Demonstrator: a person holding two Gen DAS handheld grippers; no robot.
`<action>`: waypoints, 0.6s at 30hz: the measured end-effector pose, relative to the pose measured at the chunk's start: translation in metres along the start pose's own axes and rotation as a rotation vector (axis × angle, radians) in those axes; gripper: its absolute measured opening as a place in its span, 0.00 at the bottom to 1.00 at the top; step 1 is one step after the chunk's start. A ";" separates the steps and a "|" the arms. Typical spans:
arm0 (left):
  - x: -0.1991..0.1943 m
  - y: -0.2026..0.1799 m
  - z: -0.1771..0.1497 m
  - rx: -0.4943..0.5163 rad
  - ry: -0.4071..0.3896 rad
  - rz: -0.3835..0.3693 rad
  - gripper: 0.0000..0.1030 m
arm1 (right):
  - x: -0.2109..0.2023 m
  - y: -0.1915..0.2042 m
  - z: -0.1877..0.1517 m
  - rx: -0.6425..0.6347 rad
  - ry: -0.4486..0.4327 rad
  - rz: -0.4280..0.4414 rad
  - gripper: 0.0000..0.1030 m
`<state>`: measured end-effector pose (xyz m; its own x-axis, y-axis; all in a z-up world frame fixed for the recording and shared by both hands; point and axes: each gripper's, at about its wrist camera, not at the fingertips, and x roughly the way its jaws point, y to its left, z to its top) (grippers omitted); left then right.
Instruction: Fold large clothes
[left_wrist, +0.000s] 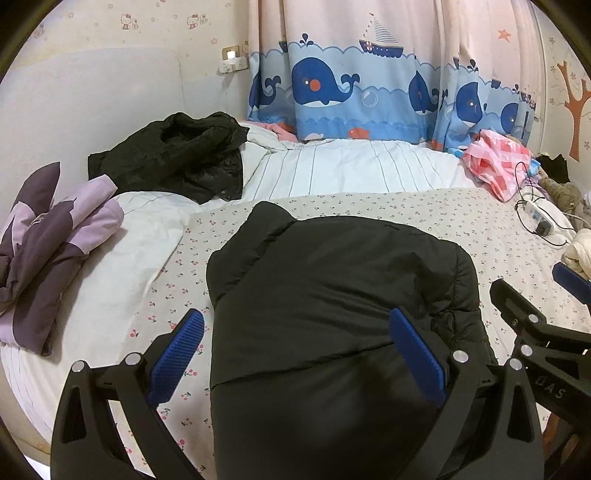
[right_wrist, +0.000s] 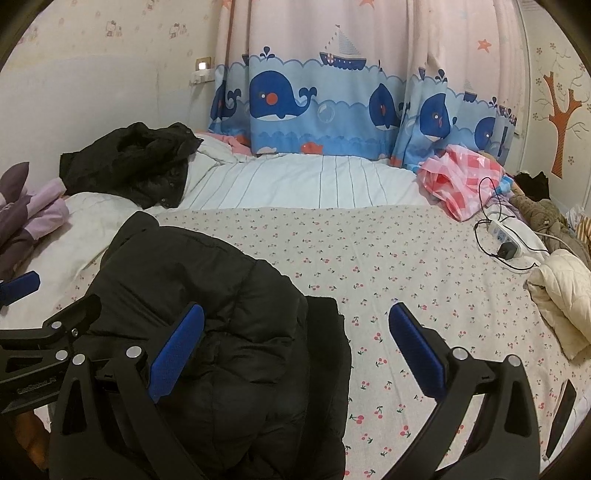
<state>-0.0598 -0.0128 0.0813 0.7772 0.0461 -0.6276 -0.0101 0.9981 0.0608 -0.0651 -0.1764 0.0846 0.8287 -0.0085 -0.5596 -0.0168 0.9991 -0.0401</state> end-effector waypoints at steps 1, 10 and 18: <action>0.000 0.000 -0.001 0.000 -0.001 0.000 0.93 | 0.000 0.001 0.000 -0.001 0.001 0.000 0.94; 0.001 0.006 -0.003 -0.032 0.012 -0.006 0.93 | 0.007 0.007 -0.005 -0.015 0.025 -0.002 0.94; 0.010 0.015 -0.003 -0.054 0.048 0.037 0.93 | 0.011 0.007 -0.007 -0.024 0.040 -0.007 0.94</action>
<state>-0.0541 0.0023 0.0736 0.7448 0.0840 -0.6619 -0.0735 0.9963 0.0438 -0.0599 -0.1695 0.0722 0.8058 -0.0178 -0.5920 -0.0246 0.9977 -0.0636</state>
